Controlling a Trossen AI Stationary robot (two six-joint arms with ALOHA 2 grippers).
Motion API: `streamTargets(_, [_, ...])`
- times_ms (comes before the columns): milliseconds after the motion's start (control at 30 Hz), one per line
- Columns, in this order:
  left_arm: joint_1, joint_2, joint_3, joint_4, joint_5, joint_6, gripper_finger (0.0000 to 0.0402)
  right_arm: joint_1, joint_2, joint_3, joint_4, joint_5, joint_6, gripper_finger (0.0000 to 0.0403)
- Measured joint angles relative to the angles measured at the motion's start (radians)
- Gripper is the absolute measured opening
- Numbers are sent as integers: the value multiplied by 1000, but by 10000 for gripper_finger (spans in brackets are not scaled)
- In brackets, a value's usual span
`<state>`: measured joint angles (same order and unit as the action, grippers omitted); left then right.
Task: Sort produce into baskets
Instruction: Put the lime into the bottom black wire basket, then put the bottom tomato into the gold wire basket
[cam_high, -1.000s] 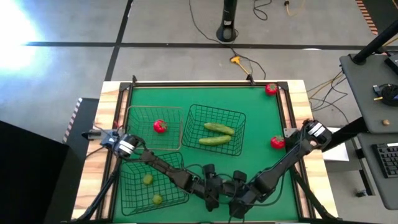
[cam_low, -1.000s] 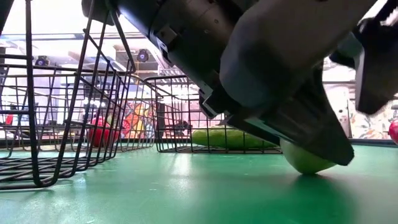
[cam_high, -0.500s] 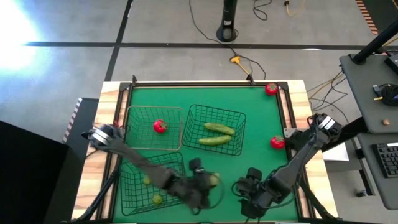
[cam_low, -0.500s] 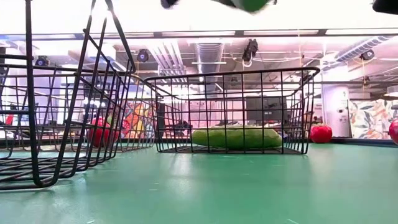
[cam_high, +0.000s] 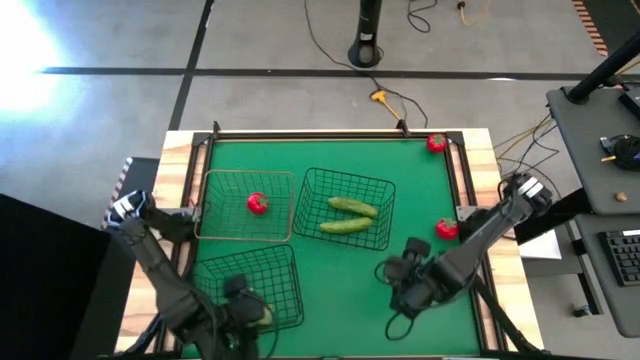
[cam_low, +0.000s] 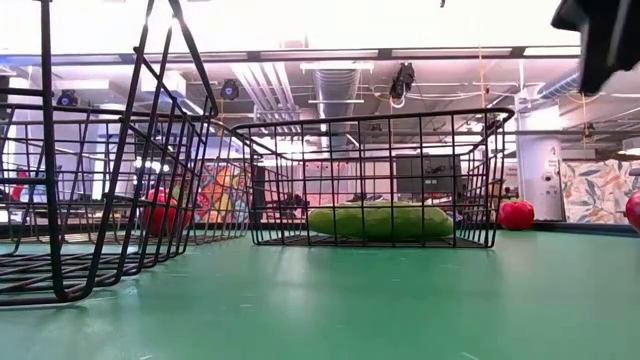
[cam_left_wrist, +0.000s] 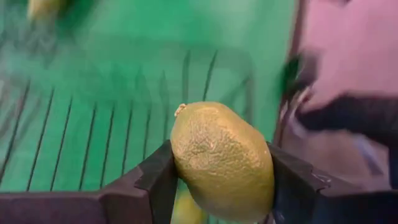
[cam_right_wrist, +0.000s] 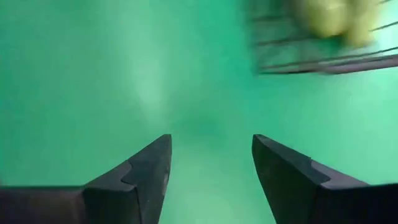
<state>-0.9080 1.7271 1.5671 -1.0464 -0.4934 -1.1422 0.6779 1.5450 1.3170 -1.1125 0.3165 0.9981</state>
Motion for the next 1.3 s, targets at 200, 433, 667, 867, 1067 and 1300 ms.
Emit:
streamTargets(200, [28,54,-123,-48,146,-130,179,-84,-101,-1,-226,257,40,199])
streamTargets(433, [105,61,-297,115,229,-142,182,-246,-178,-20,-461,170,-41,174])
streamTargets(667, [112,64,-350,82,220,-151,193,-409,-219,-163,-454,-130,-296,177])
streamTargets(867, [80,64,-370,-23,251,-183,233,-453,-245,-338,-457,-190,-305,226])
streamTargets(1067, [44,54,-354,-183,304,-206,261,-452,-299,-448,-446,-196,-273,284])
streamTargets(1300, [-26,12,-337,-338,362,-326,270,-480,-339,-506,-303,-221,-329,328])
